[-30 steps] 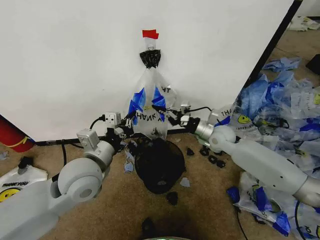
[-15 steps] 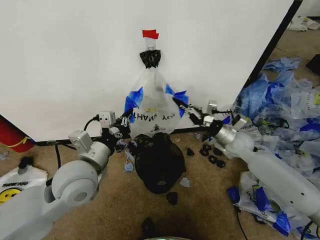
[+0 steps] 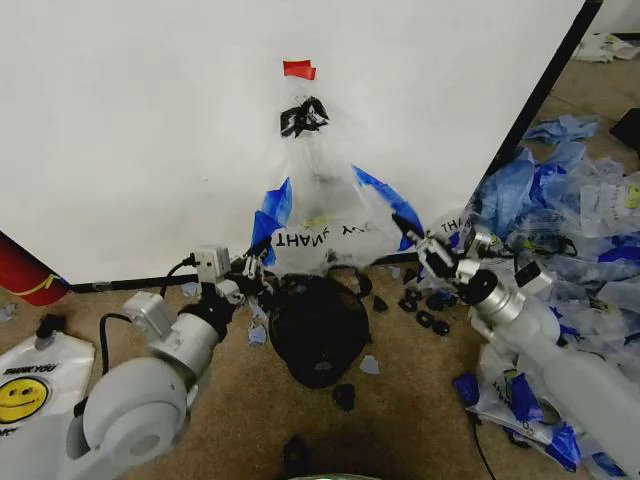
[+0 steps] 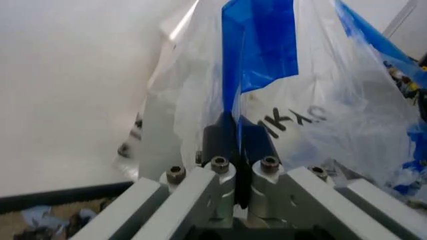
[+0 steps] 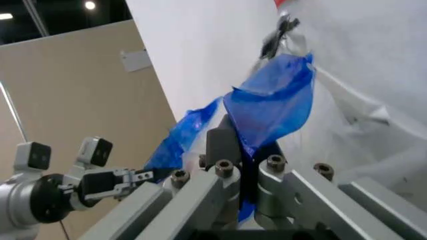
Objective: Pick up the garbage bag from the wall and place it over the trash bin.
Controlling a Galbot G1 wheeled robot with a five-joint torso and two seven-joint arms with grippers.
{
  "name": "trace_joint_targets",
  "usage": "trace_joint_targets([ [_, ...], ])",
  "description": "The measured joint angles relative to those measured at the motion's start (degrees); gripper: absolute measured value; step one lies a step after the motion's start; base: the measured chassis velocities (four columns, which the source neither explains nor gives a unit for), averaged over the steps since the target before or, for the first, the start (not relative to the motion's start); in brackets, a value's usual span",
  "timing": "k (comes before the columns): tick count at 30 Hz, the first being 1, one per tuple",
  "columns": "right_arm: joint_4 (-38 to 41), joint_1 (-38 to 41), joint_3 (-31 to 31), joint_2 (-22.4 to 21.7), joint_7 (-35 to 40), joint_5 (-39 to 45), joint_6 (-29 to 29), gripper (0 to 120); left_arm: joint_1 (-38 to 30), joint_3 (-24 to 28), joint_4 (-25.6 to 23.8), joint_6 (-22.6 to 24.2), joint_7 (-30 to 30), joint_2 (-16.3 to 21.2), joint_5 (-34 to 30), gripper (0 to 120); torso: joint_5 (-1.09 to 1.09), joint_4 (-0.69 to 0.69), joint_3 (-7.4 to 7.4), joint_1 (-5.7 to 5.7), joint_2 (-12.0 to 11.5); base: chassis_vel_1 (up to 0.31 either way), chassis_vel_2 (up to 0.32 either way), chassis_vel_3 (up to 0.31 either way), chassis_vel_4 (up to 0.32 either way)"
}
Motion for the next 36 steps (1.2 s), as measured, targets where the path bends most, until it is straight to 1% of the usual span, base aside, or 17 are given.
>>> trace_joint_targets([
  [2, -0.24, -0.27, -0.40, 0.62, 0.05, -0.53, 0.18, 0, 0.91, 0.12, 0.14, -0.03, 0.12, -0.47, 0.83, 0, 0.01, 0.00, 0.00, 0.00, 0.00, 0.000, 0.000, 0.000, 0.000],
  [3, -0.65, -0.38, -0.71, 1.26, 0.26, -1.07, 0.34, 0, 1.77, 0.21, 0.37, -0.08, 0.17, -0.88, 1.57, 0, 0.03, 0.03, 0.00, 0.00, 0.00, 0.000, 0.000, 0.000, 0.000],
  [8, -2.48, -0.04, -1.82, 2.85, 2.29, -2.52, 0.91, 0, 4.02, 0.19, 1.48, -0.60, 0.71, -1.57, 3.31, 0, 0.02, 0.00, 0.00, 0.00, 0.00, 0.000, 0.000, 0.000, 0.000],
  [13, -3.08, 0.13, -2.20, 3.46, 3.14, -2.80, 1.08, 0, 3.93, 0.60, 2.17, -0.79, 1.17, -2.05, 3.68, 0, 0.02, 0.01, 0.00, 0.01, 0.00, 0.000, 0.000, 0.000, 0.000],
  [20, -3.43, 0.29, -2.66, 4.46, 4.34, -3.73, 1.32, 0, 2.11, 1.59, 4.06, -0.89, 1.66, -3.50, 3.85, 0, 0.01, 0.00, 0.00, 0.01, 0.00, 0.000, 0.000, 0.000, 0.000],
  [23, -4.23, 0.66, -3.28, 5.78, 5.15, -4.77, 1.54, 0, -0.14, 2.17, 6.72, -1.27, 2.31, -3.87, 3.52, 0, 0.02, 0.00, 0.00, 0.01, 0.00, 0.000, 0.000, 0.000, 0.000],
  [24, -4.23, 0.66, -3.28, 5.78, 5.15, -4.77, 1.54, 0, -0.14, 2.17, 6.72, -1.27, 2.31, -3.87, 3.52, 0, 0.02, 0.00, 0.00, 0.01, 0.00, 0.000, 0.000, 0.000, 0.000],
  [27, -5.66, 1.51, -3.93, 7.28, 6.53, -5.82, 1.83, 0, -3.10, 3.58, 10.48, -1.96, 2.85, -4.80, 2.99, 0, 0.02, 0.00, 0.01, 0.01, -0.01, 0.000, 0.000, 0.000, 0.000],
  [30, -7.67, 2.48, -4.77, 9.70, 8.65, -6.61, 2.26, 0, -7.84, 7.11, 16.52, -3.33, 4.02, -6.70, 2.91, 0, 0.01, -0.01, 0.01, 0.01, -0.02, 0.000, 0.000, 0.000, 0.000],
  [31, -7.67, 2.48, -4.77, 9.70, 8.65, -6.61, 2.26, 0, -7.84, 7.11, 16.52, -3.33, 4.02, -6.70, 2.91, 0, 0.01, -0.01, 0.01, 0.01, -0.02, 0.000, 0.000, 0.000, 0.000],
  [36, -10.85, 2.70, -5.34, 11.24, 9.61, -8.83, 2.74, 0, -10.63, 10.11, 20.91, -3.43, 4.88, -8.45, 3.17, 0, 0.03, 0.00, 0.01, 0.01, -0.02, 0.000, 0.000, 0.000, 0.000],
])
